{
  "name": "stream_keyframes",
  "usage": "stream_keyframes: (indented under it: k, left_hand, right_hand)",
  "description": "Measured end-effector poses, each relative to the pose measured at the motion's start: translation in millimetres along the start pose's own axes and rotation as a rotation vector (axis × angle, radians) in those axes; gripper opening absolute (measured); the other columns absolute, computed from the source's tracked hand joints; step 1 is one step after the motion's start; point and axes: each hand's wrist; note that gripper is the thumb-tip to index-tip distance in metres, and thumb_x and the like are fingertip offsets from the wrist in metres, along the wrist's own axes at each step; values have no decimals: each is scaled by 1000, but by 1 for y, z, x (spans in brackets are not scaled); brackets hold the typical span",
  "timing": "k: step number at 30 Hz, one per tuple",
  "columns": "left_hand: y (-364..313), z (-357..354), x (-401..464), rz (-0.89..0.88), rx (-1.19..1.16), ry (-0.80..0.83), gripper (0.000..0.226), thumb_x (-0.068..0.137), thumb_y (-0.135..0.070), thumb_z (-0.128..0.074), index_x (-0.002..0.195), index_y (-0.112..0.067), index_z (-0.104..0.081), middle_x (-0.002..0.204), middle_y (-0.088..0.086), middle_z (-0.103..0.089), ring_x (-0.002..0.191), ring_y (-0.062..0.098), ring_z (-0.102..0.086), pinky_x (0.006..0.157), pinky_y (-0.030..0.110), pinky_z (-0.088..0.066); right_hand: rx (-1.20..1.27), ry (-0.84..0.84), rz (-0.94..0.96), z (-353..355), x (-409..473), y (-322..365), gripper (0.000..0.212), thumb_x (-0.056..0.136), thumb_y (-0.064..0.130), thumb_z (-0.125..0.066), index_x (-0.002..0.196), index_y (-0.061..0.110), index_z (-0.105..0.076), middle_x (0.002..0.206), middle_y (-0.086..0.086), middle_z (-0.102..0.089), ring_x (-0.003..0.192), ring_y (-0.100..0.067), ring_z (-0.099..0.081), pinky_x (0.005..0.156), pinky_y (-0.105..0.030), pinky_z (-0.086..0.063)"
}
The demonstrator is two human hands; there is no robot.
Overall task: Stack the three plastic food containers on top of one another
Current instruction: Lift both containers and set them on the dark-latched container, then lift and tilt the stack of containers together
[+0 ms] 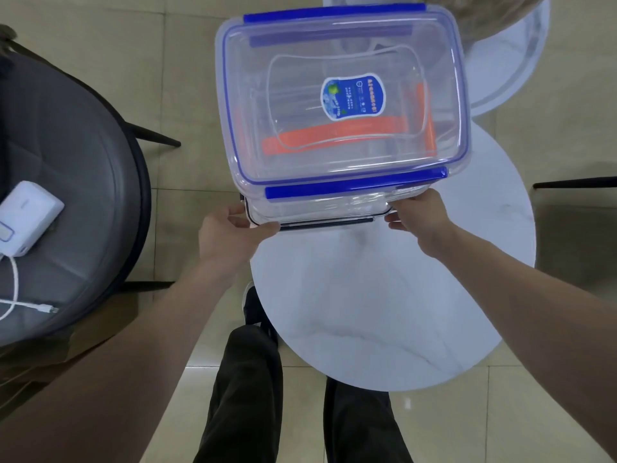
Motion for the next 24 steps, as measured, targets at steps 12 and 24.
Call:
stream_keyframes:
  k: [12,24]
  left_hand:
    - [-3,-12,9,-52,3,-81,65,61,-34,-95,114,-12,-65,111,9,-74,104,31,-70,80,44,-62]
    - [4,-16,5,-77,42,-47,49,61,-36,-91,98,-14,-67,92,7,-75,85,29,-73,73,44,-64]
  right_hand:
    - [-40,-119,-36,-11,8,-20,27,92,21,-70,111,2,-64,99,-17,-73,77,-23,-70,80,-38,-63]
    - [-25,-113,-23,-6,9,-40,31,92,23,-68,109,-3,-64,98,-21,-73,72,-24,-70,75,-40,-65]
Point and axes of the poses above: each hand's wrist, its own x-axis towards the middle knuckle, its own z-axis out of the back of the hand, y = z × x
